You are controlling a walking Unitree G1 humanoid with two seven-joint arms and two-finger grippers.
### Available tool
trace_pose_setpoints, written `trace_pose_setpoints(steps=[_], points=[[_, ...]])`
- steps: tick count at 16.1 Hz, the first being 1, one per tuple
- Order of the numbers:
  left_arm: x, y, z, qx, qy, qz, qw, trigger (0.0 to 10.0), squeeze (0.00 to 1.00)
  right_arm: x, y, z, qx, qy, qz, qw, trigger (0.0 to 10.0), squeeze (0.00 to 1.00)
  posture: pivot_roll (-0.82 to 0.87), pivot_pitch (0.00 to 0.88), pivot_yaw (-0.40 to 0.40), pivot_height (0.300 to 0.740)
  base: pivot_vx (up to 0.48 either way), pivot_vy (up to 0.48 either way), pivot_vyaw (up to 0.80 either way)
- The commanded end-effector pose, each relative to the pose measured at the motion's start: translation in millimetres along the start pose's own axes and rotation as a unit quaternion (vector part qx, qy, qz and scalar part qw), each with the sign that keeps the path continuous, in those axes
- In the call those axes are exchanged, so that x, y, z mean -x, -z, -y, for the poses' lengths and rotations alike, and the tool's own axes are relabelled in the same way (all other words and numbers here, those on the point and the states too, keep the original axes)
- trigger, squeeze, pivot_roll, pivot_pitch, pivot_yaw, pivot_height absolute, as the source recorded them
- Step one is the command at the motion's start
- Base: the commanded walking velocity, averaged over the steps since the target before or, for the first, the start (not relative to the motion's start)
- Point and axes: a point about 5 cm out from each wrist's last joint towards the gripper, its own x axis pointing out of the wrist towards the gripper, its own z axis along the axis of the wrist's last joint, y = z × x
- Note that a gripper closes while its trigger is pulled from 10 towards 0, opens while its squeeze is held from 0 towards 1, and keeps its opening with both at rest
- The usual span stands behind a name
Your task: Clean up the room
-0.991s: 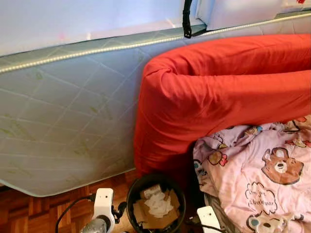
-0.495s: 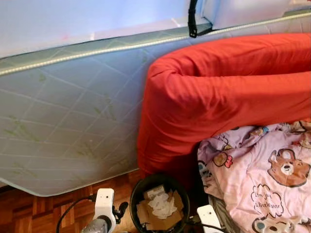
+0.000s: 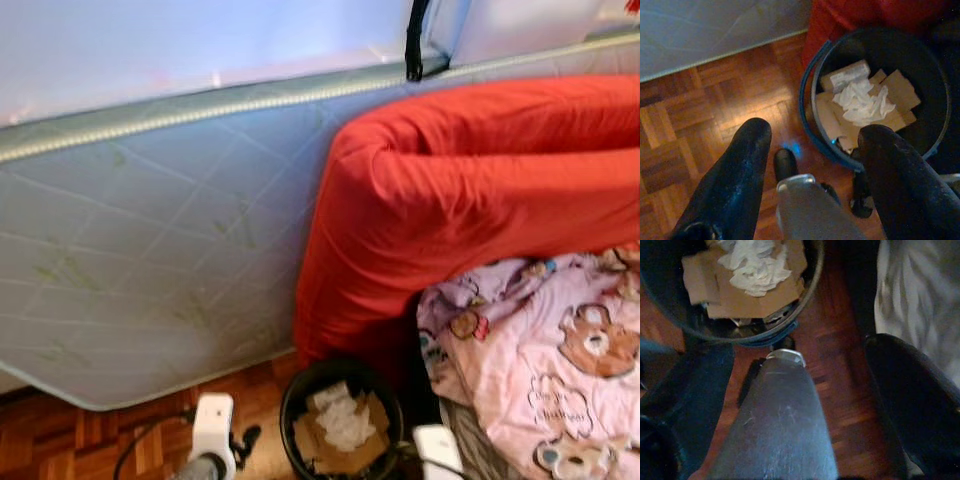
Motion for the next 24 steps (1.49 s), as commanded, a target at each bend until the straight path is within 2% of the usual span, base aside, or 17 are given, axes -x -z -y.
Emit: trace_pose_setpoints(steps=[1,3,10,12,13,19,24], points=[[3.0,9.8,-3.9,-0.002,-0.007,-0.025,1.000,10.0,0.00,0.7,3.3,-1.5,-0.047,0.004,0.002,0.999,10.0,0.00,0.11,0.127,-0.022,0.740,0.000,0.000,0.00],[3.4,10.6,-8.0,0.001,-0.017,-0.034,0.999,10.0,0.00,0.5,1.8,-3.1,-0.072,0.010,0.009,0.997,10.0,0.00,0.10,0.106,-0.014,0.740,0.000,0.000,0.00],[4.3,12.2,-14.6,0.022,-0.040,-0.044,0.998,10.0,0.00,-0.9,-4.9,-5.4,-0.085,0.012,0.016,0.996,10.0,0.00,0.09,0.088,-0.007,0.740,0.000,0.000,0.00],[6.3,17.4,-15.2,0.027,-0.043,-0.052,0.997,10.0,0.00,1.1,-14.8,30.2,-0.086,0.025,0.039,0.995,10.0,0.00,0.09,0.089,-0.008,0.740,0.000,0.000,0.00],[7.7,20.3,-16.4,0.029,-0.045,-0.056,0.997,10.0,0.00,1.7,-14.4,34.4,-0.086,0.026,0.039,0.995,10.0,0.00,0.09,0.090,-0.008,0.740,0.000,0.000,0.00],[15.5,33.2,-27.1,0.029,-0.054,-0.081,0.995,10.0,0.00,3.1,-5.7,36.1,-0.074,0.023,0.024,0.997,10.0,0.00,0.08,0.078,-0.006,0.740,0.000,0.000,0.00],[17.8,37.0,-29.5,0.026,-0.055,-0.089,0.994,10.0,0.00,3.4,-2.5,34.7,-0.067,0.019,0.018,0.997,10.0,0.00,0.08,0.060,0.000,0.740,-0.048,0.000,0.00]])
